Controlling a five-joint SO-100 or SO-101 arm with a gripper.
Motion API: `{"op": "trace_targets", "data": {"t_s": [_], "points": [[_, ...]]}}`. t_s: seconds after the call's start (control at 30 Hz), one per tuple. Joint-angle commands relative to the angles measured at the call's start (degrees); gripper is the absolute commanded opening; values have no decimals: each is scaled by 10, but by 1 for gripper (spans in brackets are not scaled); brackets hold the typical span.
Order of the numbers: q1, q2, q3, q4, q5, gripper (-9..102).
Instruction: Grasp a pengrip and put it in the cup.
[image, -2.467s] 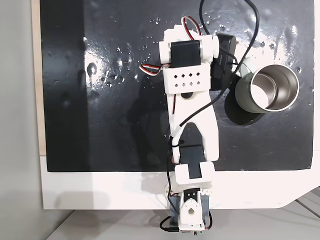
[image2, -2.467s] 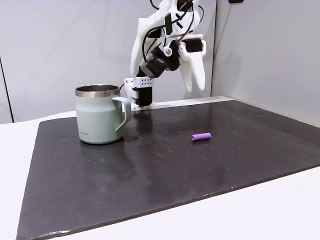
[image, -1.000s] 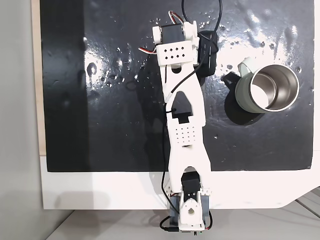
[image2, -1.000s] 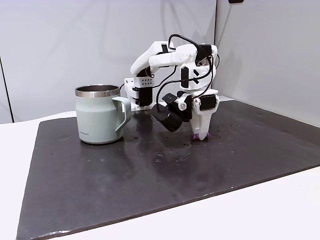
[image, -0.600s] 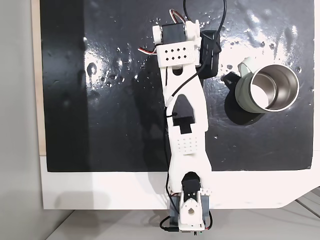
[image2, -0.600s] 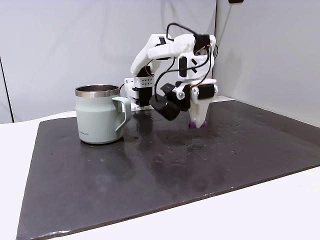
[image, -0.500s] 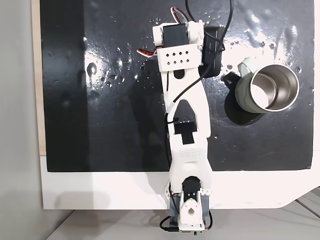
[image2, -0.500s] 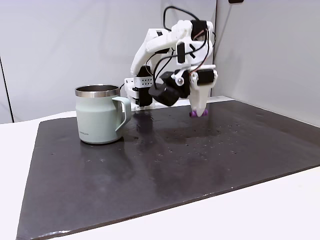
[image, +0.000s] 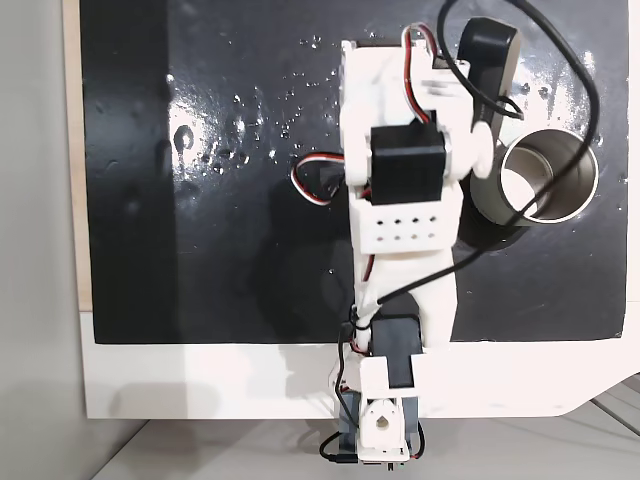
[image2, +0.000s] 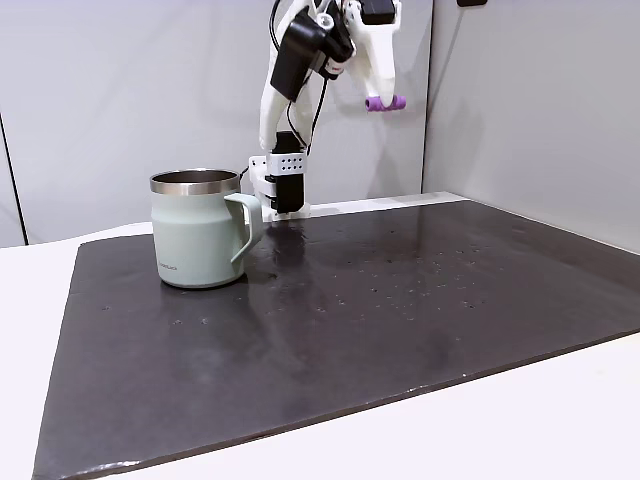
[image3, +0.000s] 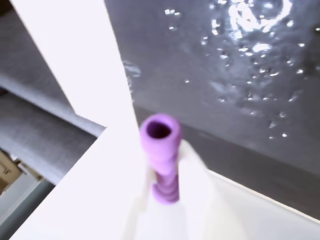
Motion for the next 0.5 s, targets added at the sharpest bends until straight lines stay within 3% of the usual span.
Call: {"op": "trace_targets", "data": {"t_s": [0.0,0.47], "points": [[33,79,8,5,-29,0],[266,171,161,5,-158,0]]}}
